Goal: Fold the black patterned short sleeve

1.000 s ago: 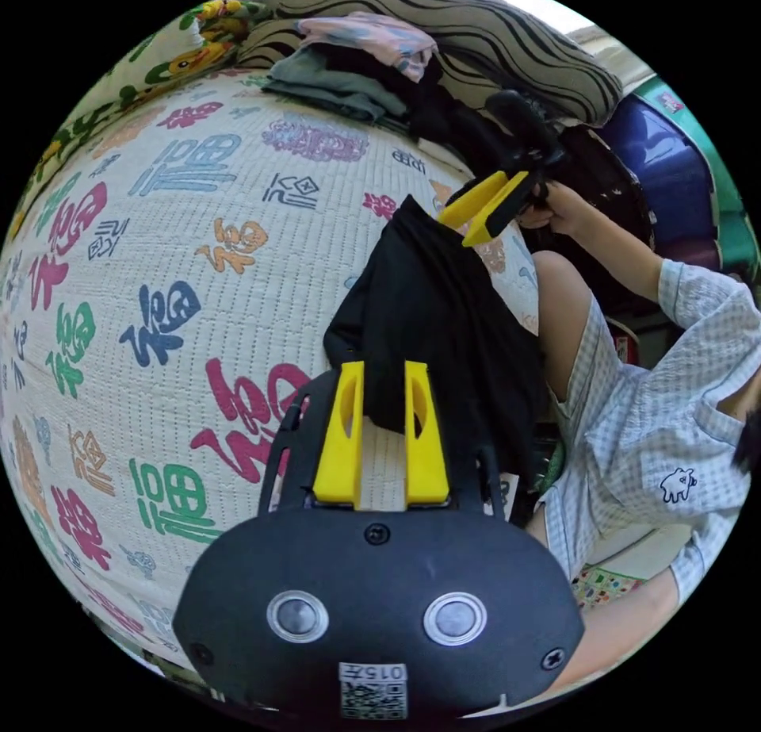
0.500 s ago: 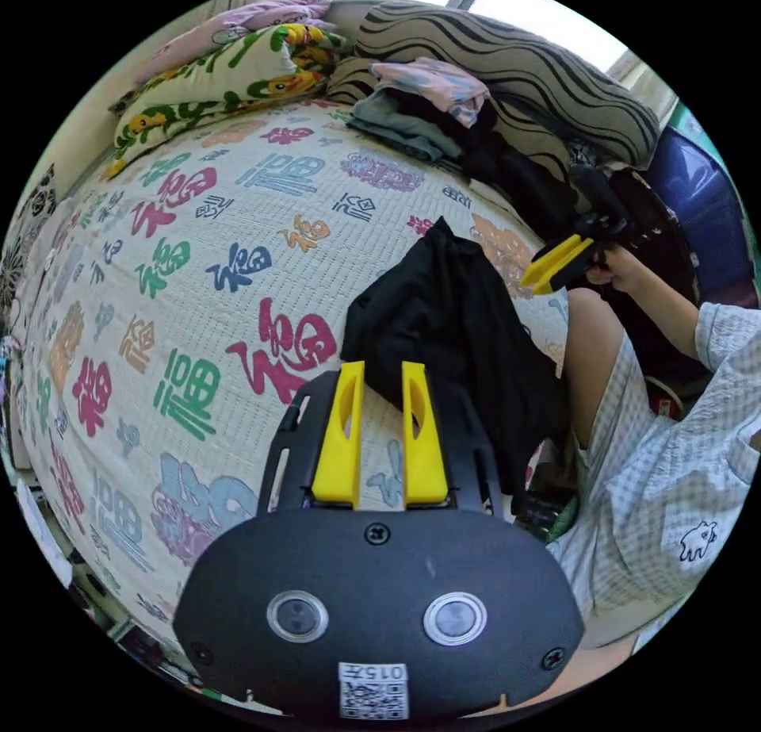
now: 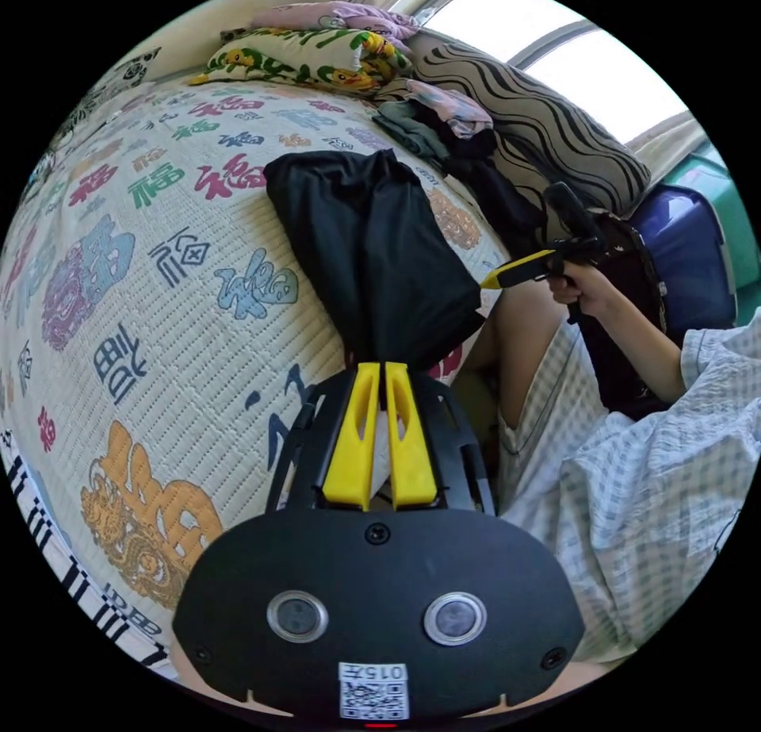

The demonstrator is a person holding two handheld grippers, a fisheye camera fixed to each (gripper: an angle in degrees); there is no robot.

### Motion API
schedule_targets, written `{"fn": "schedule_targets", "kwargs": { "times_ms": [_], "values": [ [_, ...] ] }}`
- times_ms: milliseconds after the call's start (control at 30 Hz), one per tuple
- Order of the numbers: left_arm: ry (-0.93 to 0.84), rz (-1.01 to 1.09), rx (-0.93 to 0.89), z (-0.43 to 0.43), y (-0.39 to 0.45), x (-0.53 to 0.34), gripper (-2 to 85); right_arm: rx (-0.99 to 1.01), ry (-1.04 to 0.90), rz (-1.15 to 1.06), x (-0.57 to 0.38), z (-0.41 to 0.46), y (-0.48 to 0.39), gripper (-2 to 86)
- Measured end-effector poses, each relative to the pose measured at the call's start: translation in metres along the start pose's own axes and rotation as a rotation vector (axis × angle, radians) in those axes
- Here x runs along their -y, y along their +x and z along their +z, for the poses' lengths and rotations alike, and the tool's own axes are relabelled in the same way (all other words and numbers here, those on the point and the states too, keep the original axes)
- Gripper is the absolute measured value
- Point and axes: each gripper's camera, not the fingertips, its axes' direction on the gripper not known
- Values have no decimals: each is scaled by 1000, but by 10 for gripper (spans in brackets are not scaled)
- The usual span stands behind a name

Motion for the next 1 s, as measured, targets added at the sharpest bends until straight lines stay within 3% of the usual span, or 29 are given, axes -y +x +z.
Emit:
{"fn": "schedule_targets", "kwargs": {
  "times_ms": [100, 333, 433, 600, 733, 833, 1000],
  "values": [
    [29, 19, 8, -14, 7, -9, 3, 9, -4, 31, -21, 1, 4, -5],
    [-149, 33, 122, 14, 8, -13, 50, -83, -92, 63, -25, 26, -2, 10],
    [-79, 10, 119, -12, 5, -14, 69, -191, -57, 73, -23, 14, -4, 50],
    [82, -83, 57, -41, -24, 8, 88, -38, 49, 78, 4, 1, -1, 79],
    [-1, -120, -18, -5, -47, 31, 89, -101, -103, 49, 27, 43, -6, 49],
    [-159, -86, 104, 30, -49, 27, 77, -125, -103, 45, 21, 44, -4, 20],
    [-176, -47, 141, 20, -49, 27, 81, -23, -53, 45, 13, 15, 11, 33]
  ]
}}
